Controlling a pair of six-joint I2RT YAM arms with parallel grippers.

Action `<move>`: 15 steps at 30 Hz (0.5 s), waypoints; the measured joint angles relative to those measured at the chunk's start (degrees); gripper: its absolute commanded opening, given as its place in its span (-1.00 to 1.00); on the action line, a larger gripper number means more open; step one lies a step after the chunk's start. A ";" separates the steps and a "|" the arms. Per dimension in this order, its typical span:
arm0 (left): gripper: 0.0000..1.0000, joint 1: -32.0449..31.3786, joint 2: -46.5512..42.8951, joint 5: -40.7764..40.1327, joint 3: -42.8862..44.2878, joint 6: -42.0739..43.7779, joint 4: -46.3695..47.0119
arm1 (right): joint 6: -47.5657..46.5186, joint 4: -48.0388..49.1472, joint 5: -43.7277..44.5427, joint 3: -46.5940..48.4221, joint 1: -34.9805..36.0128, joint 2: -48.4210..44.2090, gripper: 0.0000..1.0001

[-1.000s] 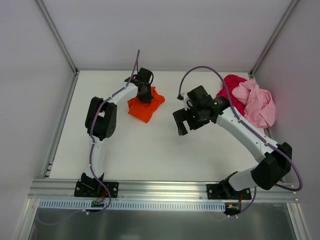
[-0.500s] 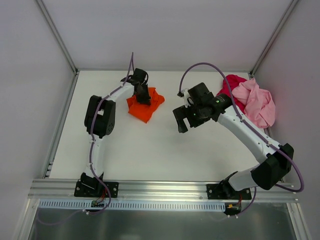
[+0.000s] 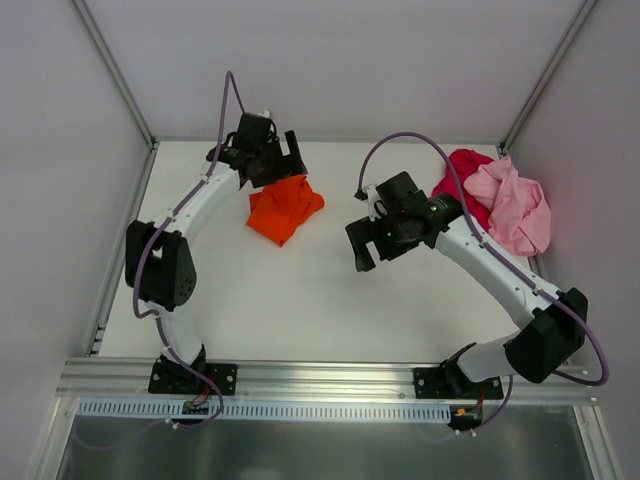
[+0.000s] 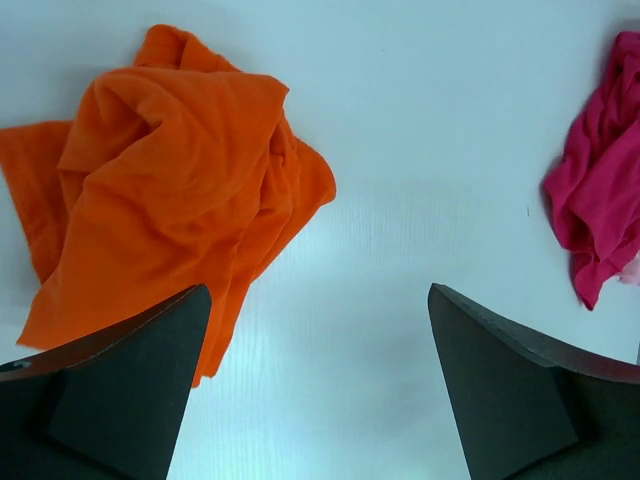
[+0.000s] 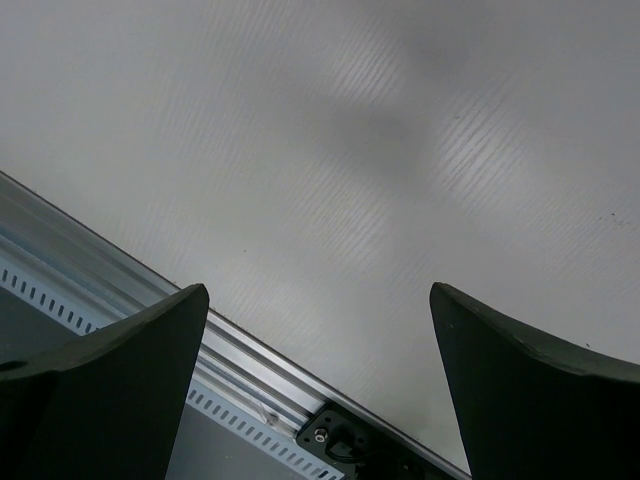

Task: Fold and stack the t-shirts
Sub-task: Fold the long partially folded tshirt into a neat square

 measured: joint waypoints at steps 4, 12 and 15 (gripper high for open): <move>0.85 0.00 -9.60 -2.23 -10.25 -2.67 1.92 | 0.04 0.70 -0.42 -0.42 0.00 -0.02 0.99; 0.84 0.00 -19.76 -7.52 -29.42 -9.86 3.34 | 0.02 2.01 -1.86 -0.44 -0.02 0.00 0.99; 0.83 0.00 -21.29 -8.35 -33.94 -11.10 4.35 | 0.00 2.05 -2.21 -0.44 0.00 0.00 0.99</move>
